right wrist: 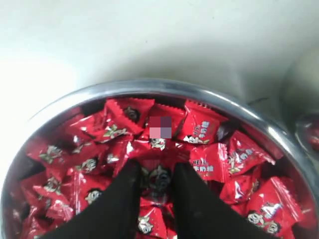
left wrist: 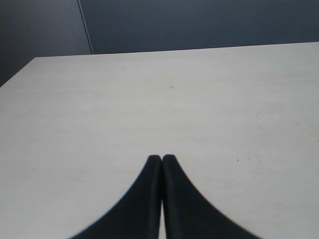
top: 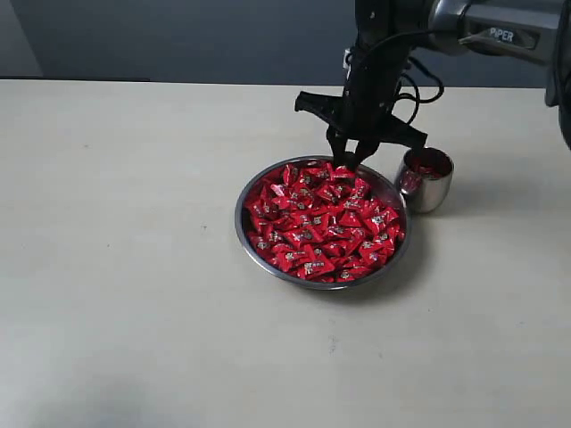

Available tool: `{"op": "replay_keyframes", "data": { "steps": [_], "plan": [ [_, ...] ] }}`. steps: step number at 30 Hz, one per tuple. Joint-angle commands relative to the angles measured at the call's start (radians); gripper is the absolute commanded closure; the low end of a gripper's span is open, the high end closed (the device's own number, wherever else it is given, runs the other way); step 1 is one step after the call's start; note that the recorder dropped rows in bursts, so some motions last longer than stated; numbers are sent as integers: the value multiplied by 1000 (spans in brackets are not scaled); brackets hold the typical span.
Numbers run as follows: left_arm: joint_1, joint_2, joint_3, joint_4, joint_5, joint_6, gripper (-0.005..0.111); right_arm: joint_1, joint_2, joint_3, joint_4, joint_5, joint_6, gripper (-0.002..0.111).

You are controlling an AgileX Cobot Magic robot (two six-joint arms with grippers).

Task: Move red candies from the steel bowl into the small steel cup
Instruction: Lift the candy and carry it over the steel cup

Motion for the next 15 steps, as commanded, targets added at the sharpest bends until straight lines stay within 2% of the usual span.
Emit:
{"op": "replay_keyframes", "data": {
  "steps": [1,7,11,15],
  "plan": [
    [-7,-5,2,2,-8,-1,106,-5,-54,2,-16,22,-85,108],
    [-7,-5,2,2,-8,-1,106,-5,-104,2,-33,78,-279,108],
    [-7,-5,2,2,-8,-1,106,-7,-148,2,-137,101,-333,108],
    [-7,-5,2,2,-8,-1,106,-52,-189,2,-147,101,-448,108]
  ]
}}
